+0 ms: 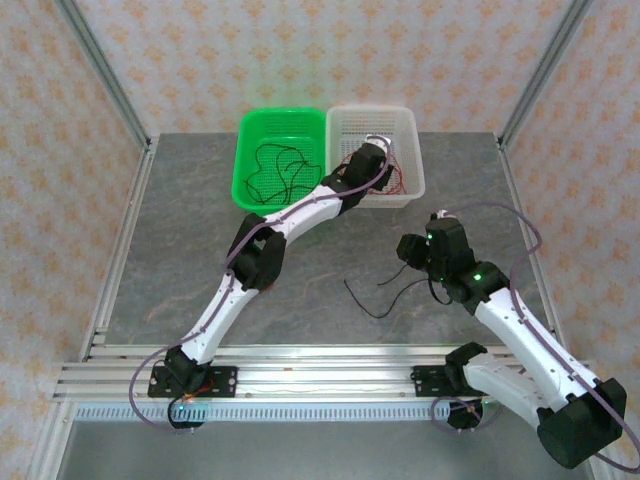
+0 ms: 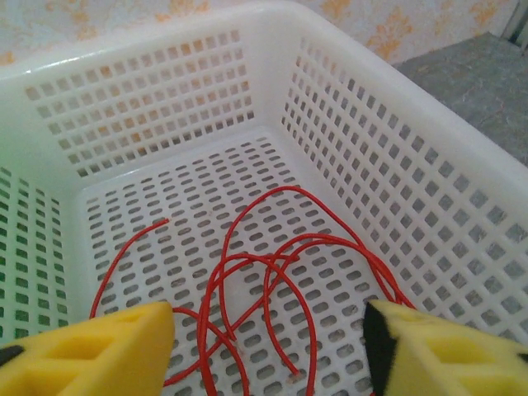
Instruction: Untangle the cables
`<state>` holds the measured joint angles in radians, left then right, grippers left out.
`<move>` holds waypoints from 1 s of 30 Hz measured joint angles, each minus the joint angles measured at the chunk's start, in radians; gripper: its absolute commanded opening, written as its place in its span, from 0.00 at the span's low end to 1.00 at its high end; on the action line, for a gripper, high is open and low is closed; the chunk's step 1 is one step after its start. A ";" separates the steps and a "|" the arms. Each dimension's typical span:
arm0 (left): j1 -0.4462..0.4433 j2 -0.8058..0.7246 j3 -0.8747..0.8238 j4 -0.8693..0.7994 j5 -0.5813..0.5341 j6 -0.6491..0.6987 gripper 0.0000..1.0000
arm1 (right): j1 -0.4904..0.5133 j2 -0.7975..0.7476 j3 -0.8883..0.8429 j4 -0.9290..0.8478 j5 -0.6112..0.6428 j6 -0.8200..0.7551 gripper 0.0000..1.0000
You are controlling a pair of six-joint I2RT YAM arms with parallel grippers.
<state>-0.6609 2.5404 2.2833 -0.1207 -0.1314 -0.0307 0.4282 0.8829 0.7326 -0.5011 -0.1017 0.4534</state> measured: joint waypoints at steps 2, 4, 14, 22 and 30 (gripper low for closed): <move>0.000 0.000 0.020 -0.018 -0.002 0.006 0.74 | 0.000 -0.001 0.000 0.000 0.000 0.000 0.47; 0.000 0.000 0.043 -0.037 -0.004 0.007 0.76 | 0.000 -0.004 0.000 0.000 0.000 0.000 0.47; 0.000 -0.014 0.125 -0.267 0.006 -0.027 0.78 | 0.000 -0.016 0.000 -0.011 0.000 0.004 0.47; 0.000 -0.079 0.121 -0.430 0.035 -0.077 0.76 | 0.000 -0.016 0.000 -0.015 -0.015 0.004 0.47; 0.000 -0.332 -0.030 -0.421 0.047 -0.118 0.76 | 0.035 0.002 0.000 -0.015 -0.057 0.003 0.48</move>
<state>-0.6613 2.2089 2.2532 -0.5415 -0.0849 -0.1490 0.4633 0.8845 0.7326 -0.5159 -0.1589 0.4561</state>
